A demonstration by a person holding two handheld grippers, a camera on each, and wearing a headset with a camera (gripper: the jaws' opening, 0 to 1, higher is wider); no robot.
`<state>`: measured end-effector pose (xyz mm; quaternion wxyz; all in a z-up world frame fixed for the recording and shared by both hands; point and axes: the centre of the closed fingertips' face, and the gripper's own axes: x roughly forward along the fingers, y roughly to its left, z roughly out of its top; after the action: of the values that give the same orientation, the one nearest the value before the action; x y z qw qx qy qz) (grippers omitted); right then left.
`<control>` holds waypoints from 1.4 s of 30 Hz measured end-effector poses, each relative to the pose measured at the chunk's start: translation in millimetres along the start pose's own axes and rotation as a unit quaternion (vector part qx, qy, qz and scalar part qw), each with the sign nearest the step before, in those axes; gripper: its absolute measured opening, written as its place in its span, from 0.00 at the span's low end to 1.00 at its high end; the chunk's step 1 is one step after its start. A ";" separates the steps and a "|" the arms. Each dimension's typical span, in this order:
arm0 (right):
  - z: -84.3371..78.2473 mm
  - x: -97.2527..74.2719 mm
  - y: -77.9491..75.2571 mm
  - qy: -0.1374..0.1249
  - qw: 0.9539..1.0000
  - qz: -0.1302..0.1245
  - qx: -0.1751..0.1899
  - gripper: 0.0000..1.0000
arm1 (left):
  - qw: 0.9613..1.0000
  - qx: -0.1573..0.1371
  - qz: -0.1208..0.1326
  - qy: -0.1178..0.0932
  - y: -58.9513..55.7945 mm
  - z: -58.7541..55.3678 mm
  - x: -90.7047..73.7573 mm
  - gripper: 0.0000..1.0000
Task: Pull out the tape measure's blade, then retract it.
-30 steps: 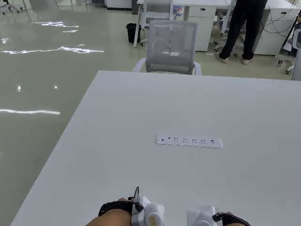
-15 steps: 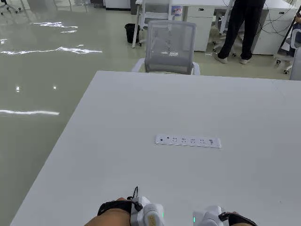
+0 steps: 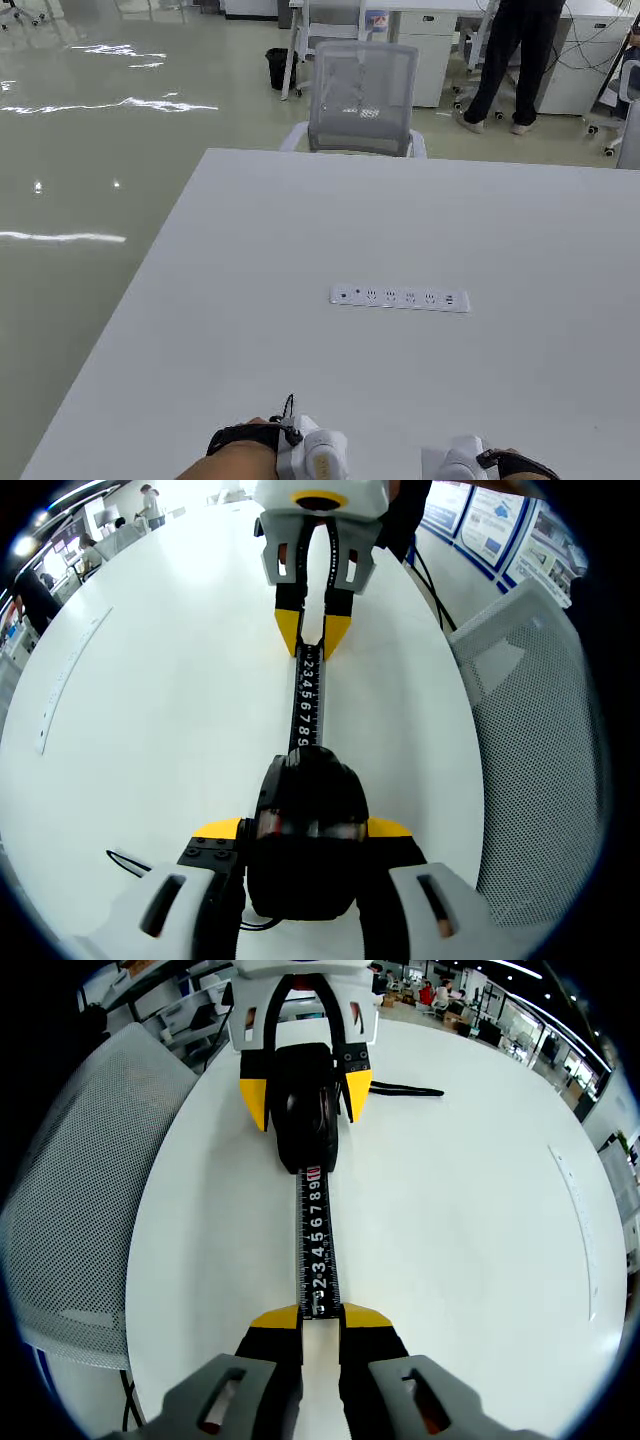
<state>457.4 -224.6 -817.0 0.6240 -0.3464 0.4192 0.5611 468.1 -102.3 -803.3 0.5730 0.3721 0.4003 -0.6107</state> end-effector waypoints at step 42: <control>-30.5 -12.9 -2.8 0.012 1.000 -0.005 0.012 0.11 | 1.000 -0.002 0.001 0.003 2.4 -3.5 -1.1 0.39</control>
<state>455.8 -257.8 -817.8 0.6256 -0.3480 0.4318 0.5487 470.5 -98.8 -803.9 0.5727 0.3735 0.4031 -0.6083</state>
